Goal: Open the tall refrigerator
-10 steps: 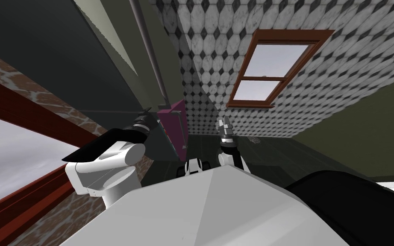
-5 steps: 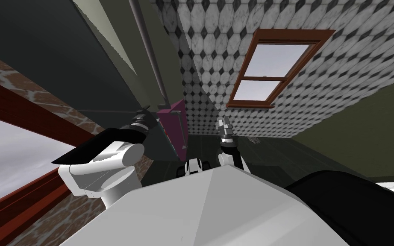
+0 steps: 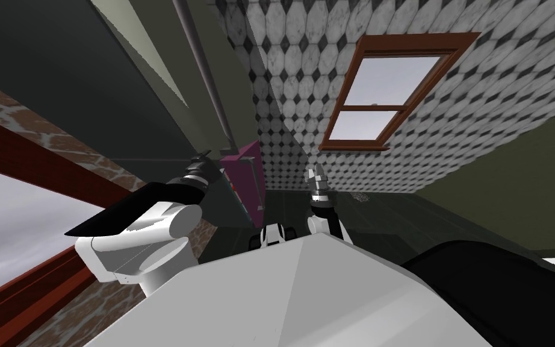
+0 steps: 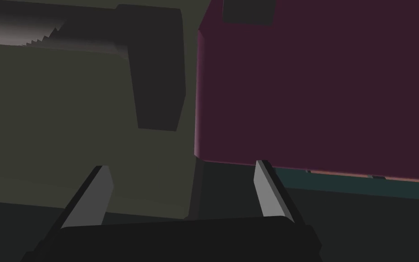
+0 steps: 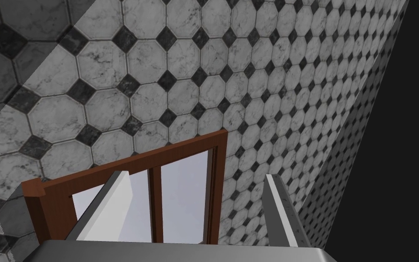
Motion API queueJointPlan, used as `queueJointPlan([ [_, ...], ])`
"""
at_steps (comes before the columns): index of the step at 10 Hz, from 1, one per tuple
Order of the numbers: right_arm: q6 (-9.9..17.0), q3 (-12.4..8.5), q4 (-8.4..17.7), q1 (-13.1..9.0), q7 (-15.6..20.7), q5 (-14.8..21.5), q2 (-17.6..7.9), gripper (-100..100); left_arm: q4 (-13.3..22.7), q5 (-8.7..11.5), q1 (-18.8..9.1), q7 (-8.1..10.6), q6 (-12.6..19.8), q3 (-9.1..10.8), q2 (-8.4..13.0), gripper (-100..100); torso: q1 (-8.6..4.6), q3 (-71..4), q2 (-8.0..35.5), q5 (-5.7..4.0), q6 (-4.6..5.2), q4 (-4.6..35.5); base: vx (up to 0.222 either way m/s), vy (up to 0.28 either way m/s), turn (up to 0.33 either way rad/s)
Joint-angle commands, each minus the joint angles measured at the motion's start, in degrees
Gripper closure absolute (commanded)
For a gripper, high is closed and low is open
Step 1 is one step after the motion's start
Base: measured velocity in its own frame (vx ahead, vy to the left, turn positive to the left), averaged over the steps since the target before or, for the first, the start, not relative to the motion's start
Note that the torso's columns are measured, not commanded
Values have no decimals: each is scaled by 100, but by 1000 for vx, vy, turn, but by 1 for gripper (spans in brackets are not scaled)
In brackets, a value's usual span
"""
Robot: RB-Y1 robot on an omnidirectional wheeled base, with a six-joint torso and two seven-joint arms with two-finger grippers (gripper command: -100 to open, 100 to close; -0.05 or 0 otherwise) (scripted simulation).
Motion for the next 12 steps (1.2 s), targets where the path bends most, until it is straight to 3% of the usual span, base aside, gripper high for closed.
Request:
queueJointPlan([
  [1,0,0,0,-1,0,0,0,0,7,-14,25,-31,-127,-44,7,100,3,5,6,12,1,-20,-58,-12,-32],
  [4,0,2,0,0,0,0,2,0,10,-104,54,0,17,70,-13,100,-42,44,58,1,-26,1,-4,-121,55],
  [12,0,3,0,-1,0,0,3,0,18,-708,-79,102,119,578,-141,100,-11,3,16,-9,9,0,37,-306,81],
])
